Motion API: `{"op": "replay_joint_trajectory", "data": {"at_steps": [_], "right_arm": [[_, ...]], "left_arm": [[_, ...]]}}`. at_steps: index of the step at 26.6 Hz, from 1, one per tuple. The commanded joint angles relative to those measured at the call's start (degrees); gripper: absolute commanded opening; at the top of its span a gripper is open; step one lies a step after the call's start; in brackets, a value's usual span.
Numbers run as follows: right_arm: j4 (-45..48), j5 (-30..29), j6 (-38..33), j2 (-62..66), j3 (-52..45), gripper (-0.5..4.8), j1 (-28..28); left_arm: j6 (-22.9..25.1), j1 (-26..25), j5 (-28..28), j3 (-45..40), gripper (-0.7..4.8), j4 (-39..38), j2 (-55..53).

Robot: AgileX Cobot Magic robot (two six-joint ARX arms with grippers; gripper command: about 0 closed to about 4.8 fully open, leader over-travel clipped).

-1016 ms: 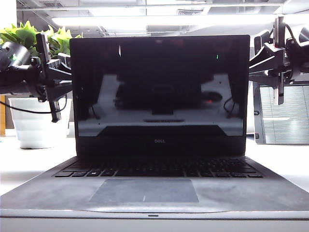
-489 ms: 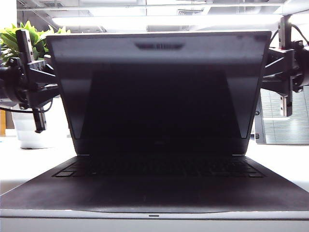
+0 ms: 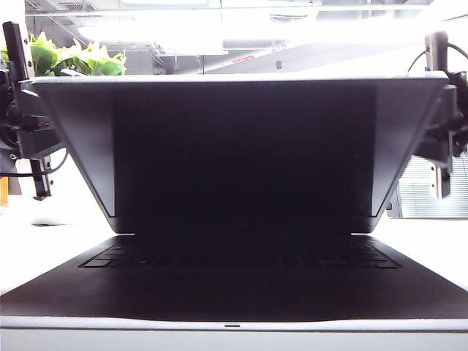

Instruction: Close the laptop lid.

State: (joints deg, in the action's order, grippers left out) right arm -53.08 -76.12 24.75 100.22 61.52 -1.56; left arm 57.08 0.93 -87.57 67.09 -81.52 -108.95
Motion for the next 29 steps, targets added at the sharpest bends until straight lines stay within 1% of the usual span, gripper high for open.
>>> {"op": "replay_joint_trajectory", "data": {"at_steps": [1, 4, 9, 13, 19, 23, 26, 29], "right_arm": [[-1.11, 0.15, 1.09, -0.22, -2.34, -0.05, -0.28], [-0.83, 0.11, 2.14, -0.22, -4.85, -0.05, -0.35], [-0.48, -0.07, 2.16, -0.22, -8.11, -0.05, -0.44], [-0.42, -0.04, 2.14, -0.22, -8.76, -0.05, -0.44], [-0.42, 0.42, 2.14, -0.20, -9.35, -0.05, -1.95], [1.42, 0.83, 2.05, -0.20, -10.75, -0.05, -2.25], [4.42, 2.12, 0.09, -0.20, -12.02, -0.05, -2.25], [7.41, 2.97, -2.38, -0.20, -13.05, -0.05, -2.25]], "left_arm": [[1.18, 2.03, 1.51, -1.70, -0.05, -0.61, 0.22], [2.71, 4.81, 1.84, -5.25, -0.05, 0.33, 0.20], [2.91, 4.90, 1.84, -8.96, -0.05, 1.07, 0.20], [2.89, 4.90, 1.88, -9.03, -0.05, 1.49, 0.20], [2.47, 4.90, 2.91, -9.03, -0.05, 1.99, 0.13], [2.43, 5.03, 3.02, -9.05, -0.05, 2.95, -0.11], [0.76, 5.03, 3.93, -9.44, -0.05, 4.68, -1.25], [0.72, 5.03, 3.93, -9.84, -0.05, 5.66, -2.29]]}}
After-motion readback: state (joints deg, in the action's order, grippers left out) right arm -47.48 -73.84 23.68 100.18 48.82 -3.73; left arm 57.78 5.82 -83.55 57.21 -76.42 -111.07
